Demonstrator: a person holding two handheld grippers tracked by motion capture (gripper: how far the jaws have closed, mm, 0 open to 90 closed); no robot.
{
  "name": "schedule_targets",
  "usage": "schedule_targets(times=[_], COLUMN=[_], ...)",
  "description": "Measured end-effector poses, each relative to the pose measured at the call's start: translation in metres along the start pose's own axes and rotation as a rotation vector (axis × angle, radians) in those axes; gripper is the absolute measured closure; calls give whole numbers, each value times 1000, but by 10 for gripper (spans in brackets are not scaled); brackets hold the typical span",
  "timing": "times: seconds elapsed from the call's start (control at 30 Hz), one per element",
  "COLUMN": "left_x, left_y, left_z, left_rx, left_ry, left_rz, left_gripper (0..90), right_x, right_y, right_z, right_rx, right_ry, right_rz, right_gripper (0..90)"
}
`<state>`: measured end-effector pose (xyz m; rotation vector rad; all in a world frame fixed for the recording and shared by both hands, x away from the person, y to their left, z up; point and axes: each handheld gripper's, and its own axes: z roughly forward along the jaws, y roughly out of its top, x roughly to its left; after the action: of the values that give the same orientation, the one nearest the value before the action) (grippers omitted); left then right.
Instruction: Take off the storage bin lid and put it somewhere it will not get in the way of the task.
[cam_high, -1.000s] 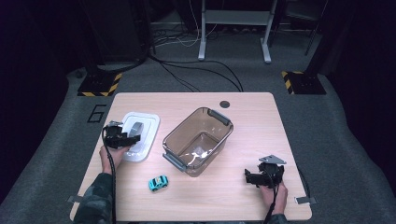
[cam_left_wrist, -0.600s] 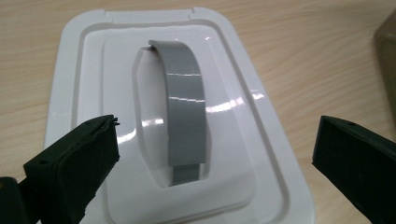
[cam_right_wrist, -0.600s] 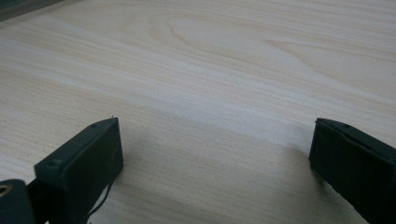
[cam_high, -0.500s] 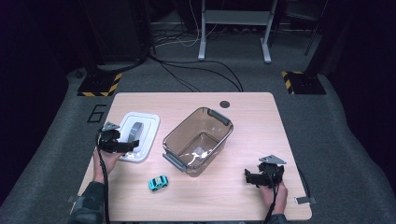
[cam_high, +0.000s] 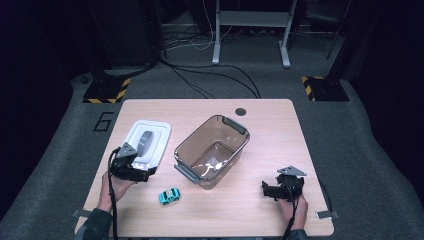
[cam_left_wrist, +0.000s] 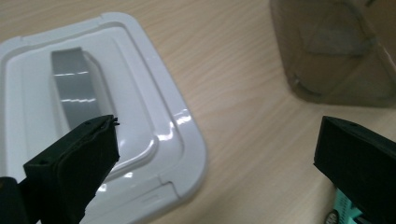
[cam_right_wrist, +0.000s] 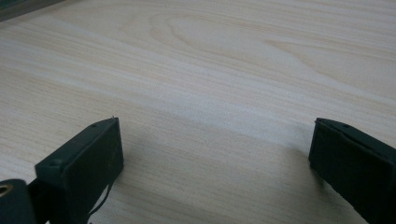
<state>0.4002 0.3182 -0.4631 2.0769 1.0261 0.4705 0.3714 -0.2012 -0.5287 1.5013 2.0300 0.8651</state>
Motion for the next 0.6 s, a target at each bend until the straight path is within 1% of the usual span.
schedule_targets(times=[0.03,0.17,0.23,0.27,0.33,0.43,0.5,0.53,0.57,0.6], left_x=[-5,-18,-26,-31,-37,-45,-50,-51,-55,-57], left_y=[-2,-6,-8,-10,-11,-14,-17,-18,-19,-21], left_z=[1,4,5,6,8,11,14,14,16,17], left_rx=[4,13,22,18,31,44,47,53,55,53], left_ry=[-11,-40,-52,-61,-75,-99,-104,-115,-127,-123], left_rz=[3,25,41,51,72,89,92,105,106,111], left_gripper=[0,0,0,0,0,0,0,0,0,0], right_x=[0,0,0,0,0,0,0,0,0,0], right_y=[0,0,0,0,0,0,0,0,0,0], right_z=[0,0,0,0,0,0,0,0,0,0], right_rx=[0,0,0,0,0,0,-1,0,-1,0], right_ry=[0,0,0,0,0,0,1,0,0,0], right_rz=[0,0,0,0,0,0,-3,-1,-4,-4], right_gripper=[21,22,22,22,22,22,22,22,22,22])
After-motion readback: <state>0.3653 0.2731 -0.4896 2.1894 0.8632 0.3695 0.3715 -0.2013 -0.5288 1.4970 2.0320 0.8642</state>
